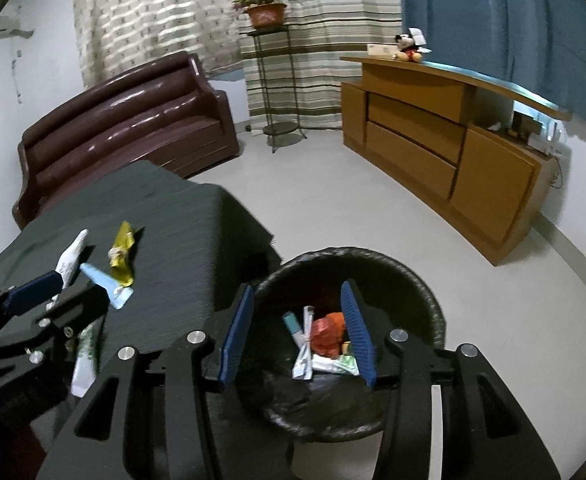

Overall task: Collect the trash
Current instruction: 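Return both tools to the table toward the crumpled paper and white tube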

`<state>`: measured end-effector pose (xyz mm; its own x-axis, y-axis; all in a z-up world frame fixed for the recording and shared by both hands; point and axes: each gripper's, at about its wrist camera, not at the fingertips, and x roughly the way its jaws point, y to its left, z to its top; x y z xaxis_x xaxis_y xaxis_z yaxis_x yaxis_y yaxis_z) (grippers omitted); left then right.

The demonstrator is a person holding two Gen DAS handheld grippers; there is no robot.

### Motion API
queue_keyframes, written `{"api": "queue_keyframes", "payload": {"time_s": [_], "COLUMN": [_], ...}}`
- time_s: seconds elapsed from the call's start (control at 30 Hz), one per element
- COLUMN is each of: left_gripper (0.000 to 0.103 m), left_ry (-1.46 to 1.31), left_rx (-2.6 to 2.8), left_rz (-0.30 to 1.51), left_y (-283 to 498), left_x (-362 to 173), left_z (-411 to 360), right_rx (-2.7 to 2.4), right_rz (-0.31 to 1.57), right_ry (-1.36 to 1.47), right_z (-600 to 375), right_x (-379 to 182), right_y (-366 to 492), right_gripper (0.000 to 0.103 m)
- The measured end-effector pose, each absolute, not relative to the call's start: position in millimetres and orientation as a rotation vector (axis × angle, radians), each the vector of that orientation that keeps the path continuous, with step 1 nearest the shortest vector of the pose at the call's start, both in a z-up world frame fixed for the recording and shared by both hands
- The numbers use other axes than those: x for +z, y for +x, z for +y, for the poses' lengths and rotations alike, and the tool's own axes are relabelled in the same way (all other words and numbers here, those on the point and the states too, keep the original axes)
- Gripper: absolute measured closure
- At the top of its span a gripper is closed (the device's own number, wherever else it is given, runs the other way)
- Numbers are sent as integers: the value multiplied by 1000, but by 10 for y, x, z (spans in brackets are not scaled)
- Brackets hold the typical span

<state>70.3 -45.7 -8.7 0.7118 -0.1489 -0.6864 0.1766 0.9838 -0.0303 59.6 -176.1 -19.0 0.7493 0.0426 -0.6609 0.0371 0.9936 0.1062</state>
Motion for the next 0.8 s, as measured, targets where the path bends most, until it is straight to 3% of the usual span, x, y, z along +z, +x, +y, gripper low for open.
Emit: {"api": "queue_keyframes", "payload": {"time_s": [0.8], "left_gripper": [35], "left_ry": [-36], "left_rx": [10], "left_rz": [819], "left_y": [401], "left_x": [-304], "left_z": [730], "right_rx": [134], "right_rz": [762], "right_ry": [63], "right_z": [-887], "right_x": [-232], "right_y": [404], "right_gripper": [57]}}
